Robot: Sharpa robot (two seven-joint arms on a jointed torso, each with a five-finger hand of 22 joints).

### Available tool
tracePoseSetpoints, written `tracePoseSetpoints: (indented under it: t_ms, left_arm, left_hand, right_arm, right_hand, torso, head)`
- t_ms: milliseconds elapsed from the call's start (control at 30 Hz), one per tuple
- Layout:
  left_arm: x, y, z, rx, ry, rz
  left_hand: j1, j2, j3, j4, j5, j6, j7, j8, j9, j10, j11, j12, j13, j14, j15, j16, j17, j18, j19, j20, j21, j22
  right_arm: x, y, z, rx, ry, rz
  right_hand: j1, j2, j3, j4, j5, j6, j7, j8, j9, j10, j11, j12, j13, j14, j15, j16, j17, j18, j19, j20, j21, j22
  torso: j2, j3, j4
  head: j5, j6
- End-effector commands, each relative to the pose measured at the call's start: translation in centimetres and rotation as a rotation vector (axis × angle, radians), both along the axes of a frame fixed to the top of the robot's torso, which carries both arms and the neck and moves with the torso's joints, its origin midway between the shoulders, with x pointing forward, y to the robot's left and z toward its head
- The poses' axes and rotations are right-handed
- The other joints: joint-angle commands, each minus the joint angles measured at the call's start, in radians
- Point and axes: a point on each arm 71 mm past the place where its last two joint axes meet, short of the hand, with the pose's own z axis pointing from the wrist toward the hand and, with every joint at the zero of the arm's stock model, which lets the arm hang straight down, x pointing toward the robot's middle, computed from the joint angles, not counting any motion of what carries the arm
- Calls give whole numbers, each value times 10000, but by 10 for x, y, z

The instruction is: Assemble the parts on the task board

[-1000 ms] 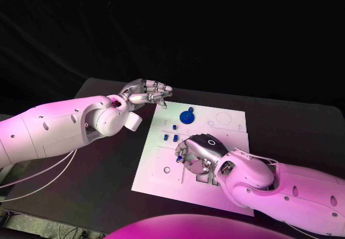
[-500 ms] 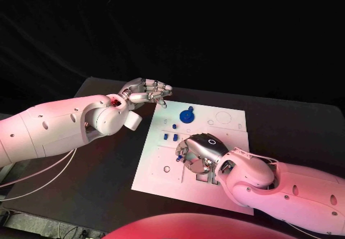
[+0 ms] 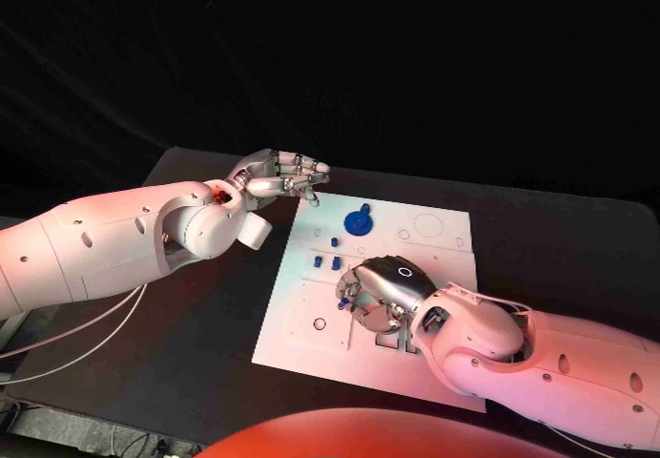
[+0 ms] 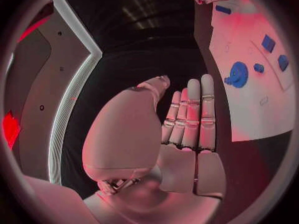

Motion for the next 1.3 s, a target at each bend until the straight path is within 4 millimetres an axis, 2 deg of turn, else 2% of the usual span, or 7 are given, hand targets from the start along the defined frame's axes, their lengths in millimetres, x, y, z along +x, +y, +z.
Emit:
tracePoseSetpoints:
  t_ms: [33, 267, 533, 1000, 1200, 1300]
  left_arm:
    - [-1, -2, 1, -68, -42, -149]
    - [-1, -1, 1, -61, -34, -141]
    - [-1, -1, 1, -59, -28, -146]
    - [-1, -1, 1, -49, -27, -121]
    - [-1, -1, 1, -47, -24, -121]
    - [-1, -1, 1, -46, -20, -122]
  left_hand:
    - [-1, 67, -23, -14, 34, -72, 270, 51, 15, -78, -23, 34, 12, -34, 6, 64, 12, 93, -41, 60, -67, 9]
    - [-1, 67, -23, -14, 34, -72, 270, 51, 15, -78, -23, 34, 12, -34, 6, 64, 12, 93, -41, 60, -67, 9]
    - [-1, 67, -23, -14, 34, -72, 270, 51, 15, -78, -23, 34, 12, -34, 6, 64, 12, 93, -41, 60, -67, 9]
    - [-7, 70, -29, -16, 35, -84, 271, 66, 16, -100, -21, 56, 15, -38, 8, 74, 17, 95, -45, 64, -69, 11]
    - [-7, 70, -29, -16, 35, -84, 271, 66, 16, -100, -21, 56, 15, -38, 8, 74, 17, 95, -45, 64, -69, 11]
    - [-7, 70, -29, -16, 35, -84, 271, 66, 16, -100, -21, 56, 15, -38, 8, 74, 17, 95, -45, 64, -69, 11]
  right_arm:
    - [-1, 1, -2, -172, 80, 127]
    - [-1, 2, -3, -290, 150, 120]
    - [-1, 3, -5, -409, 222, 179]
    - [2, 5, -11, -633, 301, 126]
    - [3, 5, -11, -397, 268, 153]
    - [3, 5, -11, -293, 241, 154]
  right_hand:
    - [-43, 120, 18, 58, 15, 79, 21, 29, 13, 77, -12, -58, -4, 362, -36, 29, -22, -188, 256, -86, 0, 1877]
    - [-43, 120, 18, 58, 15, 79, 21, 29, 13, 77, -12, -58, -4, 362, -36, 29, -22, -188, 256, -86, 0, 1877]
    - [-48, 128, 13, 61, 9, 79, 20, 26, 16, 80, -12, -64, -3, 360, -37, 25, -35, -187, 254, -88, -8, 1875]
    - [-99, 91, -35, 70, -27, 18, 42, -19, 10, 44, 8, -107, -9, 354, -28, 22, -45, -155, 193, -88, -157, 1820]
    - [-395, -194, -243, 189, 99, -571, 253, -439, -140, -123, 166, -252, -38, 339, 104, 41, -8, -116, 104, 0, -387, 1740]
    - [-405, -242, -279, 194, 101, -678, 270, -532, -172, -136, 186, -270, -39, 334, 119, 40, -20, -112, 99, 20, -406, 1735]
  torso:
    - [3, 4, -7]
    - [4, 7, 9]
    - [1, -5, -3]
    - [3, 1, -6]
    - [0, 1, -2]
    - [1, -1, -2]
  head:
    - [5, -19]
    - [-19, -22]
    - [-5, -41]
    - [-21, -32]
    - [-27, -25]
    - [-37, -15]
